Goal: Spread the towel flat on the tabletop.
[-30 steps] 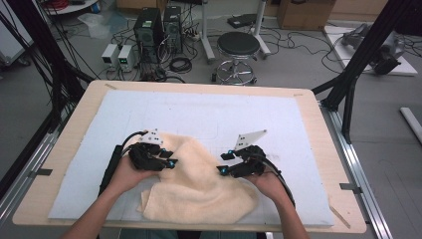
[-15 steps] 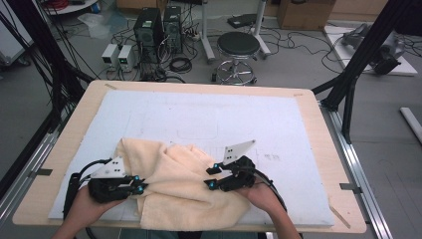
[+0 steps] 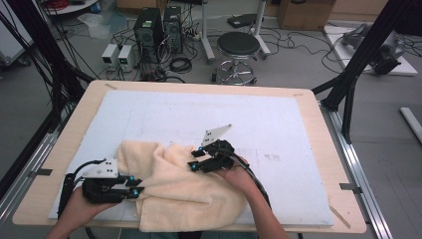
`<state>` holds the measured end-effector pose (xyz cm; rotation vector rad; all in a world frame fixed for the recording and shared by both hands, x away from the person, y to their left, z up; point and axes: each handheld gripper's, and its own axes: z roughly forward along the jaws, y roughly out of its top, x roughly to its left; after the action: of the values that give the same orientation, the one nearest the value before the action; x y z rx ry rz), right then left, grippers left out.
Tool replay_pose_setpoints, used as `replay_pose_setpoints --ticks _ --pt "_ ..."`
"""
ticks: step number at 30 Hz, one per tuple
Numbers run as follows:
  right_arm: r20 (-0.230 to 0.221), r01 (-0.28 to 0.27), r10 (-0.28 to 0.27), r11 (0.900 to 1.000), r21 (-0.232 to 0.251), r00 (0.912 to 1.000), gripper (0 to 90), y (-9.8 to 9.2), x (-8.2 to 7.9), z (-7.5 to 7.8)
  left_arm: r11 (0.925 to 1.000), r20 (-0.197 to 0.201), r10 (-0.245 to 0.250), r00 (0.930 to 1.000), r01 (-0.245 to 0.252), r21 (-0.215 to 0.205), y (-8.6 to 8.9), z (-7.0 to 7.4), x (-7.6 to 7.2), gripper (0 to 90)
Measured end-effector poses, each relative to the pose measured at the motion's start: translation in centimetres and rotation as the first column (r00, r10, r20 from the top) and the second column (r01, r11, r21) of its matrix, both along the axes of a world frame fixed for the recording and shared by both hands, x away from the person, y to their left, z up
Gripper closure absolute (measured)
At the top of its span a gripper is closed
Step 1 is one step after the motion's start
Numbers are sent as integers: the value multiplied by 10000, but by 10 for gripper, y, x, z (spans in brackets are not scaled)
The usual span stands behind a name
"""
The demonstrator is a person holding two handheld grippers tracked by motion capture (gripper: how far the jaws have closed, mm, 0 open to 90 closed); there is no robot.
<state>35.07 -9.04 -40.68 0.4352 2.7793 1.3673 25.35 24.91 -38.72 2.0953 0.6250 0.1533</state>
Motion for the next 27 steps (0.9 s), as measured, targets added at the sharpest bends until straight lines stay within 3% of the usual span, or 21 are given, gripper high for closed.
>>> replay_pose_setpoints --ticks 1,2,3,4,5,7,8,9,10,11,12,13,18,19,21,22,23,24,25,26,27 --pt "-327 -241 241 9997 2 9992 674 3 3 -5 9993 -4 245 9997 -245 -267 2 2 7 598" --pt "-696 -540 535 9985 -53 9961 833 5 4 -9 9984 20 474 9989 -473 -312 2 2 13 538" --pt "-696 -722 716 9974 -57 9950 890 5 4 -10 9967 -37 771 9970 -771 -238 2 1 21 496" --pt "-650 -758 754 9971 -37 9950 892 3 2 -9 9937 -600 1113 9920 -1121 -93 -2 -7 39 495" --pt "-680 -769 766 9970 -25 9947 893 1 1 -8 9937 -600 1113 9920 -1121 -93 -2 -7 39 498" --pt "-640 -731 728 9973 -23 9953 896 -5 -1 -6 9902 -1086 1394 9843 -1375 250 -7 -18 50 569" --pt "-640 -731 728 9973 -23 9953 896 -5 -1 -6 9917 -1365 1268 9825 -1226 388 -11 -24 54 569" --pt "-595 -616 612 9981 -49 9963 895 -14 -3 -5 9880 -1343 1120 9846 -958 1213 -21 -34 53 680" --pt "-601 -445 442 9990 -43 9972 887 -18 -3 -4 9880 -1343 1120 9846 -958 1213 -21 -34 53 722" --pt "-310 -188 189 9998 29 9993 796 -21 -2 -2 9838 -1262 1025 9867 -818 1592 -25 -39 49 772" --pt "-310 -188 189 9998 29 9993 796 -21 -2 -2 9838 -1262 1025 9867 -818 1592 -25 -39 49 807" --pt "-267 211 -195 9979 607 9995 647 -23 2 1 9838 -1172 1083 9872 -895 1555 -25 -40 46 849" --pt "7 166 -167 9969 772 9999 547 -9 5 4 9846 -1075 1104 9881 -940 1474 -10 -35 35 869" --pt "194 97 -106 9989 458 9998 490 3 5 2 9858 -988 1109 9889 -968 1376 -6 -33 34 868" --pt "168 58 -63 9995 303 9998 484 8 6 0 9874 -698 1062 9919 -969 1249 -2 -29 33 859" --pt "91 -123 122 9999 117 9999 483 18 9 -6 9851 -600 1295 9898 -1216 1214 -2 -29 34 663" --pt "91 -123 122 9999 117 9999 483 18 9 -6 9806 -605 1556 9860 -1467 1299 -3 -30 36 663" --pt "-120 -209 206 9995 -225 9997 540 25 11 -14 9776 -772 1726 9820 -1612 1350 -5 -33 39 527" --pt "-349 -403 391 9986 -353 9986 634 27 11 -17 9792 -900 1633 9825 -1502 1367 -6 -35 42 548" --pt "-349 -403 391 9986 -353 9986 634 27 11 -17 9793 -954 1630 9820 -1493 1367 -8 -37 44 548" --pt "-518 -706 681 9963 -497 9963 803 26 10 -21 9790 -1007 1554 9827 -1396 1485 -11 -39 46 667"
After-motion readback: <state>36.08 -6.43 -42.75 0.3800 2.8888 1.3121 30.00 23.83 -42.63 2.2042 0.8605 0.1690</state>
